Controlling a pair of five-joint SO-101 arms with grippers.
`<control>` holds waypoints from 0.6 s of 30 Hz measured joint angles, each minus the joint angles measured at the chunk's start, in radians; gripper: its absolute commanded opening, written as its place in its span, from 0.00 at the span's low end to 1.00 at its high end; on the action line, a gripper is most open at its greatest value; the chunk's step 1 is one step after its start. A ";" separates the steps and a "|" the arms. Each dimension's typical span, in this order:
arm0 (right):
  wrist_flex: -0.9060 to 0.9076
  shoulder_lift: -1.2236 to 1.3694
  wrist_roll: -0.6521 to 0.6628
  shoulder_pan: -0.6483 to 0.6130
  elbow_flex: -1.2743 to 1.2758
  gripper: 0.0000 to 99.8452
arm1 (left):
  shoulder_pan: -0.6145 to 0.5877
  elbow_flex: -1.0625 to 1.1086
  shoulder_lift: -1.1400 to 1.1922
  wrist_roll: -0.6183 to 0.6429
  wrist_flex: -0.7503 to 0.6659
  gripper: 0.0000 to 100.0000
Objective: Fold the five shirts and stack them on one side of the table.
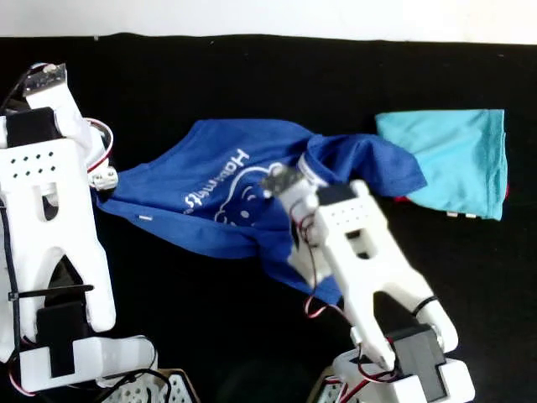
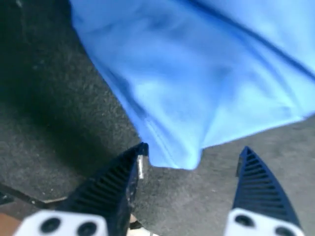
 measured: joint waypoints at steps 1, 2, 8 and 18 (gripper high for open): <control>-0.023 0.009 0.000 0.000 0.017 0.28 | 0.000 0.000 0.000 0.000 0.000 0.01; -0.040 0.021 0.000 0.000 0.026 0.28 | 0.000 0.000 0.000 0.000 0.000 0.01; -0.081 0.147 0.000 0.009 0.034 0.28 | 0.000 0.000 0.000 0.000 0.000 0.01; -0.150 0.249 -0.002 0.023 0.021 0.03 | 0.000 0.000 0.000 0.000 0.000 0.01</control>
